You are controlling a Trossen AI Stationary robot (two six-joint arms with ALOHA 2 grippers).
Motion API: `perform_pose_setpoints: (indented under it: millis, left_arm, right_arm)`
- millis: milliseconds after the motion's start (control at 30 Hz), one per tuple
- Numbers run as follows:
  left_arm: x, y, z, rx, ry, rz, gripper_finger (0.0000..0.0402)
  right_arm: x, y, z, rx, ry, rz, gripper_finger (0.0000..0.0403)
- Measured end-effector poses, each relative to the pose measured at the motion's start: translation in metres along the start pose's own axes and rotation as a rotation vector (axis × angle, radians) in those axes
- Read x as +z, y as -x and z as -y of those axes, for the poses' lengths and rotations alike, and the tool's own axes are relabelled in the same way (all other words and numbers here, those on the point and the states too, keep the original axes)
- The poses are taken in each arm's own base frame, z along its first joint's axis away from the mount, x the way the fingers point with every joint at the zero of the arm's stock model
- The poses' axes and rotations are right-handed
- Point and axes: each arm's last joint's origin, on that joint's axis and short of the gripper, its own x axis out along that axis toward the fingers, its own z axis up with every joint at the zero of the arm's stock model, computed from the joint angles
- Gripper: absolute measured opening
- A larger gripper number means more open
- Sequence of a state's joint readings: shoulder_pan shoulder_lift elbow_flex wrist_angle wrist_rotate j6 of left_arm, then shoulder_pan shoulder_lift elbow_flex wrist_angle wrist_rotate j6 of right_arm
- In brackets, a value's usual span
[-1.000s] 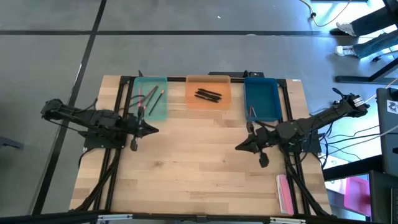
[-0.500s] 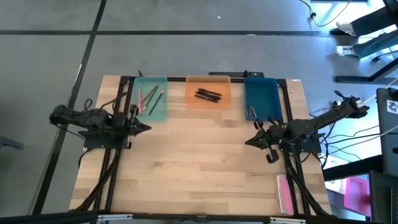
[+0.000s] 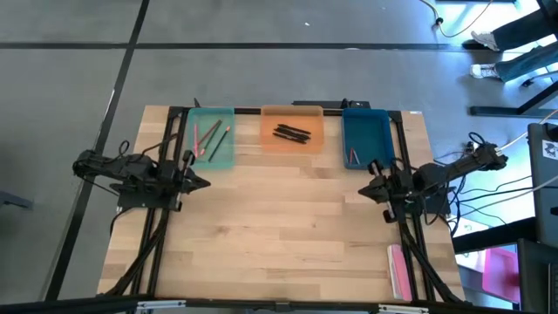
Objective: Sort crayons/erasers/pens/pencils in bins
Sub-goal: Return to Home Position
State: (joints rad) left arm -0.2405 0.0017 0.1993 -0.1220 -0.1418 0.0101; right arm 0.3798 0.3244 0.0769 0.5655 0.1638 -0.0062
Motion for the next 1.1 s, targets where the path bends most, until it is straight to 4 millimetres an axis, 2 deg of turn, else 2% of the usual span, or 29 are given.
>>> perform_pose_setpoints:
  millis: [167,500,767,1100]
  left_arm:
    - [-0.01,-0.002,0.001,-0.007,-0.004,-0.041,0.0]
    - [-0.049,-0.012,0.002,-0.008,-0.011,-0.068,0.0]
    - [-0.05,-0.012,0.003,-0.027,-0.059,-0.045,0.0]
    - [-0.05,-0.012,0.003,-0.027,-0.071,-0.046,0.0]
  right_arm:
    - [-0.002,0.006,0.001,-0.001,-0.031,-0.035,0.0003]
    - [-0.018,0.004,0.001,-0.007,-0.052,-0.194,0.0003]
    - [-0.028,0.001,0.0,0.006,0.074,-0.276,0.0003]
    - [-0.033,-0.001,-0.001,0.038,0.061,-0.321,0.0003]
